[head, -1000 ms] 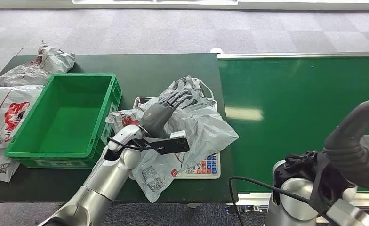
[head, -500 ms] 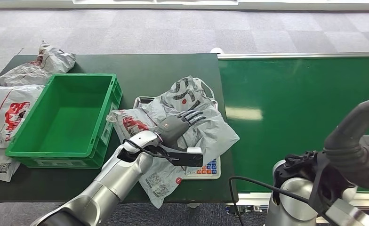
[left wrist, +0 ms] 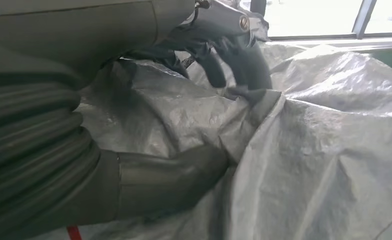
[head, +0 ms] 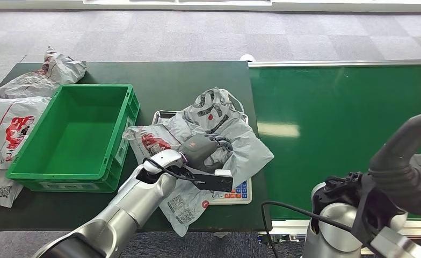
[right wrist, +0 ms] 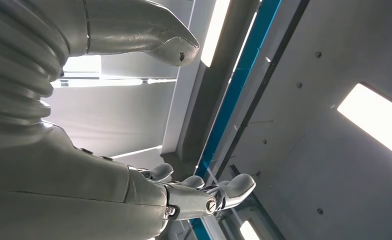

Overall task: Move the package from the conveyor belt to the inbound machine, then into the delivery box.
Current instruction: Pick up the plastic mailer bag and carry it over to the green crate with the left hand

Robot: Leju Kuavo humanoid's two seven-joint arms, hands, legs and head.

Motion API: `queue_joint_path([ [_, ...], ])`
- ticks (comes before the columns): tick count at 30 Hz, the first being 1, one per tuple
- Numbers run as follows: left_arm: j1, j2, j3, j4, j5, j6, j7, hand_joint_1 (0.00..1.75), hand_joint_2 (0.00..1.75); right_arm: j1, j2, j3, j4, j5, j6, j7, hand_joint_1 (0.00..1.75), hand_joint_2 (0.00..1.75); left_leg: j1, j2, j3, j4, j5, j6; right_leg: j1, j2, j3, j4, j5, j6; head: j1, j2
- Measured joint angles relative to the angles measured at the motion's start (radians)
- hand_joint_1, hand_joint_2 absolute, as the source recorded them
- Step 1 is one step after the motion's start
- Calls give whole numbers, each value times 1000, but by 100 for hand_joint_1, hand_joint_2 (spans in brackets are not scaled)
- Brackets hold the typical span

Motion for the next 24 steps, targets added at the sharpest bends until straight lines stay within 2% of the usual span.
queue_joint_path([
  [9, -36, -7, 0, 15, 26, 20, -16, 175, 175, 0, 0, 0, -6, 21, 0, 0, 0, 175, 0, 0, 0, 0, 0, 0, 0, 0, 0, 0, 0, 0, 0, 0],
  [24, -40, -9, 0, 15, 31, 25, -18, 175, 175, 0, -1, 0, -8, 22, 0, 0, 0, 175, 0, 0, 0, 0, 0, 0, 0, 0, 0, 0, 0, 0, 0, 0],
])
